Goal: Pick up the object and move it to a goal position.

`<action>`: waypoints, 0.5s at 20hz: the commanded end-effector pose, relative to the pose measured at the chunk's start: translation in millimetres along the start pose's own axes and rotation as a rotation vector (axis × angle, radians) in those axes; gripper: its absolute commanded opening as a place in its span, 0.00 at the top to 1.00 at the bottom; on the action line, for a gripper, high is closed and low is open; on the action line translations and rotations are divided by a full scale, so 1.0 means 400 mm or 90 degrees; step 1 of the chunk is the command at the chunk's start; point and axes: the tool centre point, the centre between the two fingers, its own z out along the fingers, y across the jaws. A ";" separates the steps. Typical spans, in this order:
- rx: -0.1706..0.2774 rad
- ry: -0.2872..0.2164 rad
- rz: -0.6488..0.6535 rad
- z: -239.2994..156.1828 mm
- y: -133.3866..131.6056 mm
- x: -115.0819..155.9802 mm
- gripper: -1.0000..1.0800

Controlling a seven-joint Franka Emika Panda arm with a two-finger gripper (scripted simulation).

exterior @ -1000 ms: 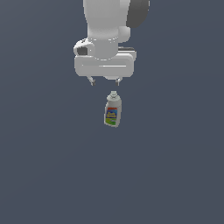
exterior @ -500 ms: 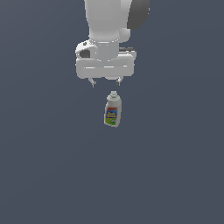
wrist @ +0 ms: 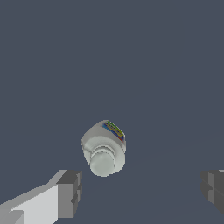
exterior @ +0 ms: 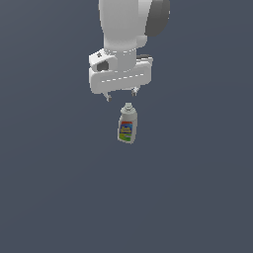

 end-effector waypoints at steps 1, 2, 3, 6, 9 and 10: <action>0.001 -0.001 -0.043 0.007 -0.005 -0.002 0.04; 0.001 -0.002 -0.060 0.010 -0.007 -0.003 0.04; 0.001 -0.002 -0.077 0.012 -0.009 -0.004 0.04; 0.002 -0.004 -0.128 0.020 -0.015 -0.006 0.04; 0.004 -0.005 -0.178 0.028 -0.021 -0.009 0.04; 0.004 -0.006 -0.195 0.031 -0.023 -0.010 0.04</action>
